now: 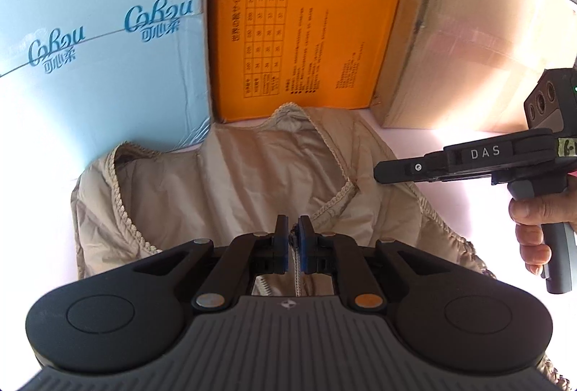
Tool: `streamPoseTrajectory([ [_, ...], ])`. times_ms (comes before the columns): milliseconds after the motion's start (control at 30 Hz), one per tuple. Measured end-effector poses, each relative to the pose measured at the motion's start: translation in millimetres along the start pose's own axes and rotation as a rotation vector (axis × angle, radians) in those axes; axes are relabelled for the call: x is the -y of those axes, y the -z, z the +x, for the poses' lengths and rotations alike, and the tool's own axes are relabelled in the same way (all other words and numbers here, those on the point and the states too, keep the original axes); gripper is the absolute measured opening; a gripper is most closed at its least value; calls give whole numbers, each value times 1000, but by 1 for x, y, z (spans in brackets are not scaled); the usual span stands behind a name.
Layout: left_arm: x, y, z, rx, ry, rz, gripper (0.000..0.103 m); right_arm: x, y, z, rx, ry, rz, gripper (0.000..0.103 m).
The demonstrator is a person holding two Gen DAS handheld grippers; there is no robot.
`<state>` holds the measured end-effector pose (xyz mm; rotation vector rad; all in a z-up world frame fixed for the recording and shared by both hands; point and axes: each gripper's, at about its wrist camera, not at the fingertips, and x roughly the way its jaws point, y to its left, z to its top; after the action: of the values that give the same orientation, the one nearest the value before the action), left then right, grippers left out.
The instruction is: Fold clothes
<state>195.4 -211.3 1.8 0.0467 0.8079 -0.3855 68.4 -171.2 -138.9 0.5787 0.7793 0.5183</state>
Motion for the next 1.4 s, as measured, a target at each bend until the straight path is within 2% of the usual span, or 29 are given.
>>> streamPoseTrajectory([
  [200, 9, 3, 4, -10, -38, 64, 9, -1, 2, 12, -38, 68, -45, 14],
  [267, 14, 4, -3, 22, -71, 86, 11, -2, 3, 15, -52, 98, -71, 17],
  [367, 22, 2, -13, 94, -165, 128, 18, -6, 5, 14, -55, 119, -104, 18],
  [433, 29, 1, -20, 125, -157, 164, 18, -8, 5, 14, -58, 129, -130, 19],
  [467, 34, 0, -21, 121, -122, 194, 19, -8, 4, 14, -55, 129, -138, 19],
  [600, 59, 12, -12, 32, 15, 312, 20, -8, -2, 14, -19, 110, -150, 20],
  [700, 73, 21, 1, -22, 23, 376, 20, -6, -9, 20, 6, 73, -153, 24],
  [800, 78, 25, 12, -60, -9, 404, 20, -6, -16, 30, 23, 27, -163, 30],
  [900, 82, 27, 21, -69, -18, 429, 20, -5, -19, 41, 45, -4, -188, 39],
  [1000, 84, 29, 24, -64, -24, 440, 20, -9, -19, 51, 91, 10, -262, 56],
  [1033, 84, 29, 25, -62, -26, 442, 20, -11, -19, 54, 109, 27, -294, 66],
  [1067, 84, 30, 23, -61, -27, 446, 20, -13, -19, 56, 125, 50, -328, 71],
  [1267, 82, 30, 22, -61, -15, 430, 20, -23, -19, 46, 248, 238, -461, 71],
  [1333, 82, 32, 23, -57, -16, 435, 20, -19, -22, 35, 251, 234, -446, 70],
  [1400, 83, 34, 22, -53, -19, 444, 20, -11, -26, 31, 204, 153, -368, 75],
])
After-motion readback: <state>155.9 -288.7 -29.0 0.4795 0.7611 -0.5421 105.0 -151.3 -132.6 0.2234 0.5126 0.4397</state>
